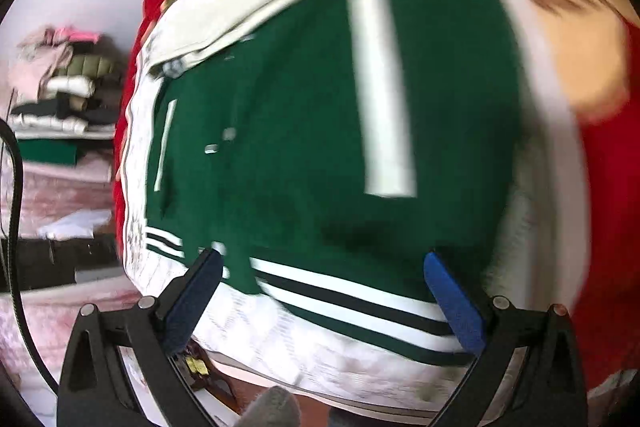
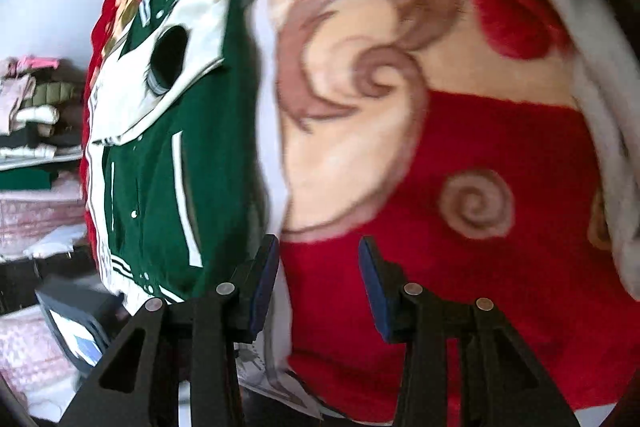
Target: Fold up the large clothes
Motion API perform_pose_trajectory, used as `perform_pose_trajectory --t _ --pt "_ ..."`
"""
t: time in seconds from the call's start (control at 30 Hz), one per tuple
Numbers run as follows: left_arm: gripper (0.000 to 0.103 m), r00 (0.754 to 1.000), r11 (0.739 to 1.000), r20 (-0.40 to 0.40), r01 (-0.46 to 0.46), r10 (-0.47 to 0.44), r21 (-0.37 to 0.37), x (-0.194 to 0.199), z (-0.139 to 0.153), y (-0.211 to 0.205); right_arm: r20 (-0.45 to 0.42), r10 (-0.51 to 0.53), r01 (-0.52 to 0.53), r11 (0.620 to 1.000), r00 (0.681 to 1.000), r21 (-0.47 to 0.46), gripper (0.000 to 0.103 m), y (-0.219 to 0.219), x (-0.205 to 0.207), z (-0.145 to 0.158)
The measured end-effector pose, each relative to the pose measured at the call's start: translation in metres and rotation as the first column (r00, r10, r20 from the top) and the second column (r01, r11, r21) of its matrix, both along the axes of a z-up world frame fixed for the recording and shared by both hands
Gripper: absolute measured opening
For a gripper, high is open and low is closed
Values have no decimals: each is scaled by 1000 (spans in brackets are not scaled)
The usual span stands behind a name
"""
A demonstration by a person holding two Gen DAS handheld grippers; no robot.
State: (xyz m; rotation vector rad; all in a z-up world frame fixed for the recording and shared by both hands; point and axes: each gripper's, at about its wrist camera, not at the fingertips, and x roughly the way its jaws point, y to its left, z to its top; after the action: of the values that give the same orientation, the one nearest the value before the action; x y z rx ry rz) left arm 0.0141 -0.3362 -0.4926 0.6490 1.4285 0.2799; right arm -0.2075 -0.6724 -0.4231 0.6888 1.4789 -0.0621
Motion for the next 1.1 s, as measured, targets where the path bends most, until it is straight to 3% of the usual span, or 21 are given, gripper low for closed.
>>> perform_pose_trajectory --t 0.07,0.2,0.4,0.5,0.63,0.83,1.0,1.1 --pt "103 999 997 7 49 -49 67 -7 -12 -16 -8 -20 19 1000 1000 -7 43 7 4 -23" --pt "103 990 970 45 123 -135 211 -7 -32 -29 -23 -32 32 999 999 -13 43 12 7 -41" --pt "103 960 934 94 229 -263 275 -12 -25 -51 -32 -9 9 1000 999 -21 43 20 17 -55" --pt "103 950 915 76 266 -301 303 -14 -32 -57 -38 -20 19 1000 999 -18 43 18 18 -58" --pt "103 959 914 39 253 -279 318 -3 -54 -56 -44 -19 18 999 999 -30 43 18 22 -60" --pt "103 977 944 25 198 -212 265 16 -56 -51 -61 -20 18 1000 998 -23 43 27 30 -72" --pt "103 964 945 -5 263 -267 194 0 -56 -71 -71 -16 15 1000 997 -16 43 38 39 -80" --pt "103 961 940 -23 275 -277 202 -5 -66 -73 -73 -18 17 1000 997 -19 43 42 44 -83"
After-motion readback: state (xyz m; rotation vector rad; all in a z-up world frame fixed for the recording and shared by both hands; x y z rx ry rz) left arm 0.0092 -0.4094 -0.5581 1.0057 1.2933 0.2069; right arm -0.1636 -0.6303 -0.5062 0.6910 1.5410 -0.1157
